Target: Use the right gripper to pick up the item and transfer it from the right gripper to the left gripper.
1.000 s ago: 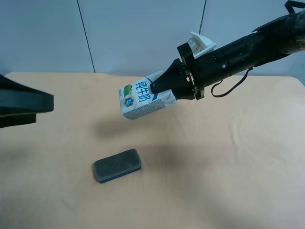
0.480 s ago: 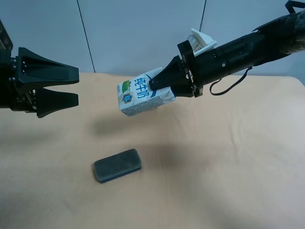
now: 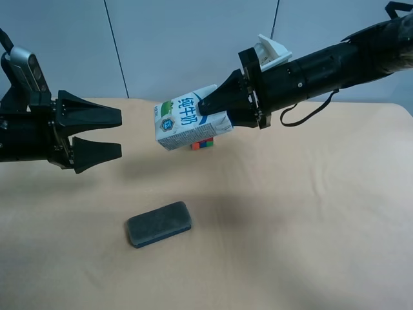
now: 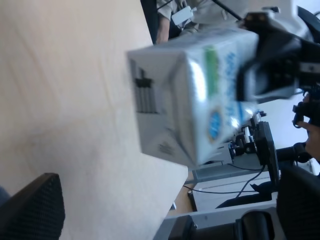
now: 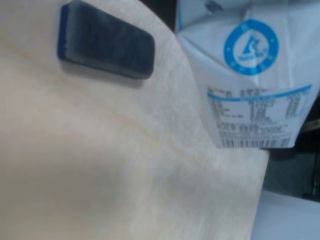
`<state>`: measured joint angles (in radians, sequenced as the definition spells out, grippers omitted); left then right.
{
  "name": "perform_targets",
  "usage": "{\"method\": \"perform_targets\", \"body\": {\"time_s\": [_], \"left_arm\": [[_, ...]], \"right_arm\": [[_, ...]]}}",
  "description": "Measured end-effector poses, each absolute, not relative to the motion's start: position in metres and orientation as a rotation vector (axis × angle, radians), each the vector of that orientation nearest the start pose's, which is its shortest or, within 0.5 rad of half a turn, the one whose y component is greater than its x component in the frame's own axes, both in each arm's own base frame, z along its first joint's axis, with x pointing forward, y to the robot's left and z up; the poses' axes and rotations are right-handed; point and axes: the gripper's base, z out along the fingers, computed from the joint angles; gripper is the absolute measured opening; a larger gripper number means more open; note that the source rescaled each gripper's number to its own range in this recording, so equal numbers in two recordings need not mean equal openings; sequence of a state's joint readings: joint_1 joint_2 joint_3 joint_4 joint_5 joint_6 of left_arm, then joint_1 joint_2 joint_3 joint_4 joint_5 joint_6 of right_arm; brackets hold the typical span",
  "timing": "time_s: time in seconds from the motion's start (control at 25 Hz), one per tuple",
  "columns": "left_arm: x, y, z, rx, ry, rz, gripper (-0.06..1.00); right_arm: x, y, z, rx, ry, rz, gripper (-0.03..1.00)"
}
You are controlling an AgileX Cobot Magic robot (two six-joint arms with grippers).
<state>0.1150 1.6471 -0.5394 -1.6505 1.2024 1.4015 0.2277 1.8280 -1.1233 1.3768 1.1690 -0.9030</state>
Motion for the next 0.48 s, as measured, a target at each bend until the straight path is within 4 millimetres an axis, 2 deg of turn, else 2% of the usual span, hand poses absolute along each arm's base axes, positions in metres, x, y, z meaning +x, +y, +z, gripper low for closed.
{"method": "perform_targets", "body": {"time_s": [0.12,0.24,0.48], "left_arm": [[0.244,-0.060,0.169,0.017,2.207,-1.556,0.94],[0.246,-0.070,0.171,0.078,2.207,-1.570,0.94],[0.253,-0.092,0.182,0.211,2.190,-1.598,0.94]], "right_arm": [[0.312,0.171,0.225,-0.503,2.398,1.635,0.00],[0.307,0.180,0.226,-0.538,2.397,1.653,0.00],[0.307,0.183,0.228,-0.512,2.376,1.682,0.00]]}}
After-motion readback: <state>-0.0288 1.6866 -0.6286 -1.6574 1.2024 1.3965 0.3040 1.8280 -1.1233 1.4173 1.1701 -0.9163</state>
